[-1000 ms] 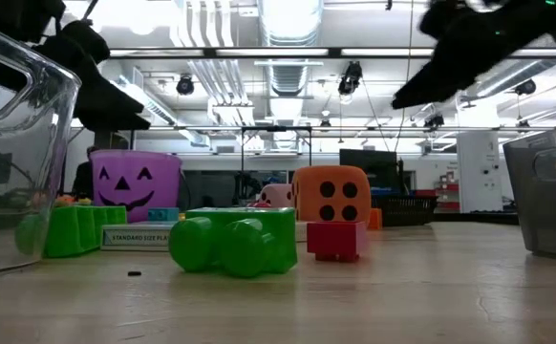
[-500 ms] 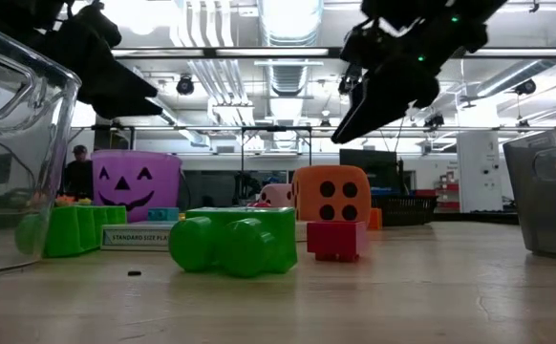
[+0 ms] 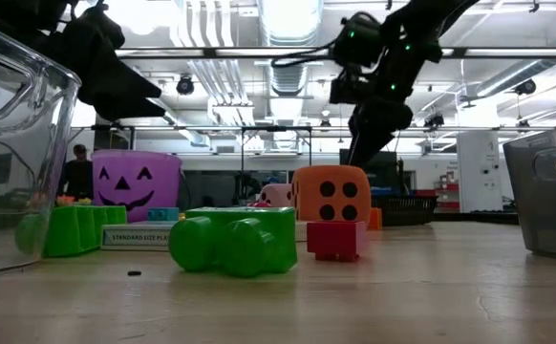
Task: Pick & Place Toys
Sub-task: Put the orange game piece into the black bin
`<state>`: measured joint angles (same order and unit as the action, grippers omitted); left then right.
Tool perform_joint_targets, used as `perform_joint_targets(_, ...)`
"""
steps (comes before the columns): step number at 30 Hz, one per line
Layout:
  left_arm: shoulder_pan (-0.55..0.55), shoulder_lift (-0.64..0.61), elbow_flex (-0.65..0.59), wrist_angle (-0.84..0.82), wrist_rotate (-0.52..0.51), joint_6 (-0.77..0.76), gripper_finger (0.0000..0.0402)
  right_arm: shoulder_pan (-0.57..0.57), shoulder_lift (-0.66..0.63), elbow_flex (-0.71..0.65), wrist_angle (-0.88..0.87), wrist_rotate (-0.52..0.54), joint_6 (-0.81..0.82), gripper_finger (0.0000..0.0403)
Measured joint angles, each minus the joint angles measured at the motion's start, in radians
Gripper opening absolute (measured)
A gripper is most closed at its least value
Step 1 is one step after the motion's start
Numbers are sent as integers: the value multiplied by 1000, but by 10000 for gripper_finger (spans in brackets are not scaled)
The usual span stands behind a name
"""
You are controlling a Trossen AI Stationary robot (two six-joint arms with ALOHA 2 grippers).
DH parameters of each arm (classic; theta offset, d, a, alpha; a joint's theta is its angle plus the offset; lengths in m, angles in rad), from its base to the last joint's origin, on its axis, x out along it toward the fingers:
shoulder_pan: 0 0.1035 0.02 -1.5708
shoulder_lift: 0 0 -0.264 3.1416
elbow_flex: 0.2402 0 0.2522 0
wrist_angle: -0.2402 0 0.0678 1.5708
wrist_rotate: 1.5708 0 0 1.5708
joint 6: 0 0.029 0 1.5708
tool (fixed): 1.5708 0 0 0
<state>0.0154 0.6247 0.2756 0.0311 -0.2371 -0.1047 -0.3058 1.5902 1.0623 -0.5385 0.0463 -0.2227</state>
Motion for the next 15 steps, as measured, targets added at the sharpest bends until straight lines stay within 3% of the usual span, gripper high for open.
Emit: perform_joint_targets(15,0,0,0,3,-2,0,370,-72,143,103,-62,-81,-131,259)
